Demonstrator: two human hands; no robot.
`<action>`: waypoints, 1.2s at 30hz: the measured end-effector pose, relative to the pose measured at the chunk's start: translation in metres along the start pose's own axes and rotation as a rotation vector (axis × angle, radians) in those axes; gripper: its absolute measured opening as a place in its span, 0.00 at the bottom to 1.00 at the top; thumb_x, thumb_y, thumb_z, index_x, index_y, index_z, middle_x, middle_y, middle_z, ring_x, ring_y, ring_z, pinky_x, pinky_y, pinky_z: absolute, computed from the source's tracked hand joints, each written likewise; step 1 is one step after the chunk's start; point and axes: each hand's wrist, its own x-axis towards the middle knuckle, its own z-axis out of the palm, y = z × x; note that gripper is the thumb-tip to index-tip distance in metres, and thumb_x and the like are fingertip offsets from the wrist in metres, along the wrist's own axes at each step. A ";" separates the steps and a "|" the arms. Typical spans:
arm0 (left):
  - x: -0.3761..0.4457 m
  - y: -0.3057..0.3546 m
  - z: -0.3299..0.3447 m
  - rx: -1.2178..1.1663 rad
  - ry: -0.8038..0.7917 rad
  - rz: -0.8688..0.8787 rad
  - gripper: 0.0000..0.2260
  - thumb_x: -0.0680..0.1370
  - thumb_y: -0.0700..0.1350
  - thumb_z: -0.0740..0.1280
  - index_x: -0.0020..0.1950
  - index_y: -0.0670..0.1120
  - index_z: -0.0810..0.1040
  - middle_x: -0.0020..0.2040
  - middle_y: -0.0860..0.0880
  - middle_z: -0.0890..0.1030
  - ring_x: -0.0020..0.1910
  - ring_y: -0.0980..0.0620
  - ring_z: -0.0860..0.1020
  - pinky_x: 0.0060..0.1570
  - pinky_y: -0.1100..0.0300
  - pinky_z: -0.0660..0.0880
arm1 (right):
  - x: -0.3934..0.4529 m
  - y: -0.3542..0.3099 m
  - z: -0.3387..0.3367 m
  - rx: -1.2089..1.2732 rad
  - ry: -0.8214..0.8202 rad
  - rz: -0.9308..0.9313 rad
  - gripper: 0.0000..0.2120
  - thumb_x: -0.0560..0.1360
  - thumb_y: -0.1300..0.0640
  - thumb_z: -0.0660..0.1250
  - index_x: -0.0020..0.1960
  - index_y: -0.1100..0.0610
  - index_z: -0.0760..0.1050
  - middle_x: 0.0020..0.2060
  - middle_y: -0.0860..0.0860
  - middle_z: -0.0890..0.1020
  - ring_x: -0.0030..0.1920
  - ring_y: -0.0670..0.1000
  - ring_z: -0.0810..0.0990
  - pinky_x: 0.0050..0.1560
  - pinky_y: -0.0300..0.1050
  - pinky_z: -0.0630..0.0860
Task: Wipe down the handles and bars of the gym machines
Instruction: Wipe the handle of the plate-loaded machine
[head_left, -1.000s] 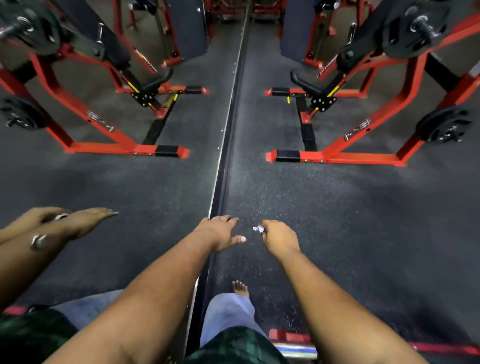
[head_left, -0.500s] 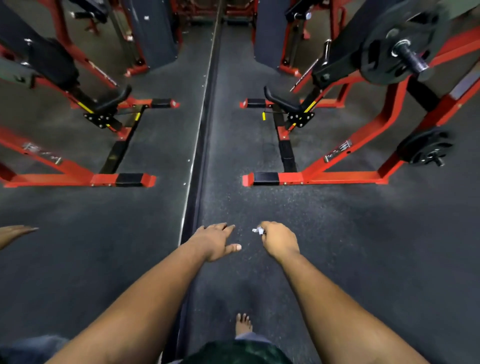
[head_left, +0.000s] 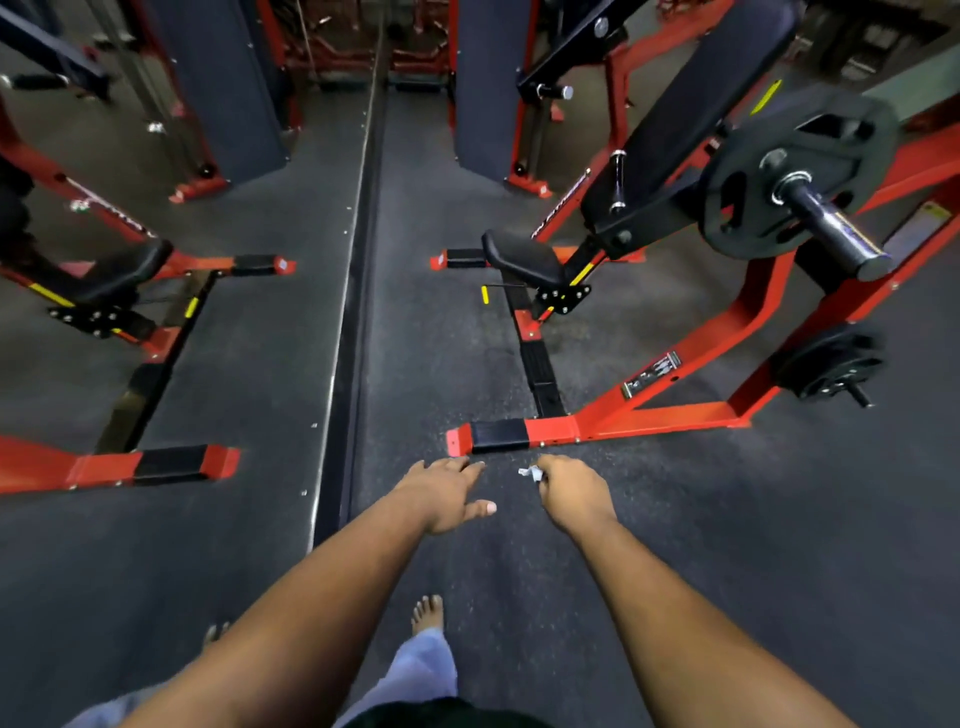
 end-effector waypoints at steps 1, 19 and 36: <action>0.021 -0.010 -0.015 0.011 -0.001 0.016 0.38 0.82 0.69 0.53 0.85 0.50 0.49 0.84 0.46 0.53 0.82 0.45 0.55 0.79 0.40 0.53 | 0.022 -0.001 -0.005 0.000 0.008 0.019 0.08 0.81 0.53 0.61 0.54 0.52 0.78 0.55 0.54 0.83 0.57 0.60 0.80 0.48 0.50 0.74; 0.370 -0.088 -0.296 0.150 0.018 0.198 0.38 0.82 0.69 0.55 0.85 0.52 0.48 0.85 0.47 0.52 0.83 0.46 0.54 0.79 0.41 0.53 | 0.400 0.045 -0.120 0.203 0.201 0.224 0.11 0.78 0.54 0.63 0.59 0.46 0.79 0.51 0.53 0.85 0.54 0.60 0.82 0.47 0.51 0.76; 0.647 -0.083 -0.475 0.366 0.037 0.533 0.35 0.83 0.66 0.55 0.85 0.52 0.51 0.84 0.47 0.54 0.82 0.46 0.54 0.78 0.41 0.53 | 0.665 0.082 -0.192 0.322 0.330 0.350 0.12 0.78 0.52 0.63 0.60 0.46 0.78 0.52 0.50 0.85 0.53 0.55 0.82 0.47 0.50 0.79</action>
